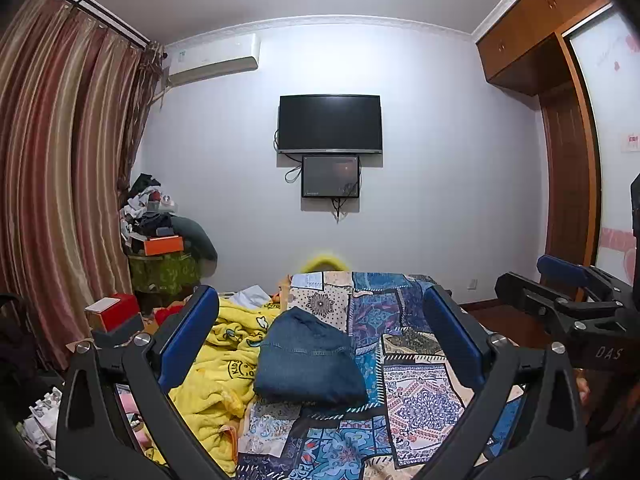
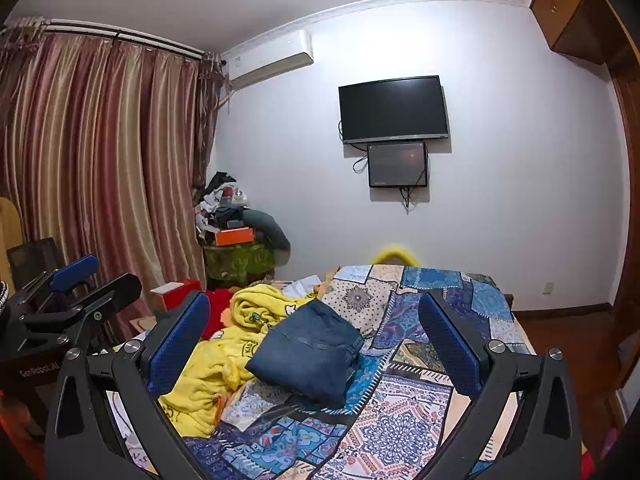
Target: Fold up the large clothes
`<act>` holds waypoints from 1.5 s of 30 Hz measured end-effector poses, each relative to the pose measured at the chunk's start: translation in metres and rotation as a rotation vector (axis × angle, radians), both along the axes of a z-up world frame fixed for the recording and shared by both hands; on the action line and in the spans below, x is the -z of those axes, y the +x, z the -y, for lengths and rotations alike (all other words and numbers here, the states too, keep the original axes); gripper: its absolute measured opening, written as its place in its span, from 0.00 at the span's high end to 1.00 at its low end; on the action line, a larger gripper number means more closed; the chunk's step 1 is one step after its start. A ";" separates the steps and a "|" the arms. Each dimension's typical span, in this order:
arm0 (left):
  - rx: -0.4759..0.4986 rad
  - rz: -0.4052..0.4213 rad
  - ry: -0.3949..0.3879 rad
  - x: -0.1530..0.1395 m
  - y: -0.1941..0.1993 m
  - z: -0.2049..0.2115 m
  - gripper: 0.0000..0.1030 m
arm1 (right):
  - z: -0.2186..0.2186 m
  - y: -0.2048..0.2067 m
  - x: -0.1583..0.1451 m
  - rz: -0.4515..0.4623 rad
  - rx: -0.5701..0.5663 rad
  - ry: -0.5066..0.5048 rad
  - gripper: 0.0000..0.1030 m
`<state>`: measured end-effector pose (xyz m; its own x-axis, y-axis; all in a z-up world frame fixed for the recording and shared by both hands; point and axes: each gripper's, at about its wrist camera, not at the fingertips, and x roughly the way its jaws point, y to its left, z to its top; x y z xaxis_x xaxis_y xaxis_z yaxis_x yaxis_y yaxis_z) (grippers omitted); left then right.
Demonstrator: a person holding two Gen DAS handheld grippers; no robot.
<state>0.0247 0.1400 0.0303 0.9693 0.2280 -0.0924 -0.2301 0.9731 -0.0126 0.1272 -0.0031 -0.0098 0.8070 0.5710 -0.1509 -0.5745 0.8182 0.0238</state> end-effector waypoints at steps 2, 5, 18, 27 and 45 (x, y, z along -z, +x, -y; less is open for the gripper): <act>0.006 -0.004 0.000 0.001 0.001 0.000 0.00 | 0.000 0.000 0.000 -0.006 0.000 -0.003 0.00; 0.001 -0.012 0.008 0.003 0.002 -0.001 0.00 | 0.000 0.000 -0.002 -0.007 0.001 -0.009 0.00; 0.004 -0.019 -0.003 0.005 0.004 -0.004 0.00 | 0.003 0.001 -0.004 -0.019 0.005 -0.008 0.00; 0.001 -0.023 -0.003 0.004 0.005 -0.005 0.00 | 0.003 0.001 -0.005 -0.021 0.010 -0.006 0.00; 0.035 -0.044 -0.019 0.006 0.012 -0.012 0.00 | 0.003 0.001 -0.005 -0.021 0.015 -0.006 0.00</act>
<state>0.0367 0.1516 0.0246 0.9715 0.1923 -0.1387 -0.1971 0.9801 -0.0215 0.1281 -0.0062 -0.0045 0.8118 0.5581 -0.1716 -0.5618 0.8267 0.0310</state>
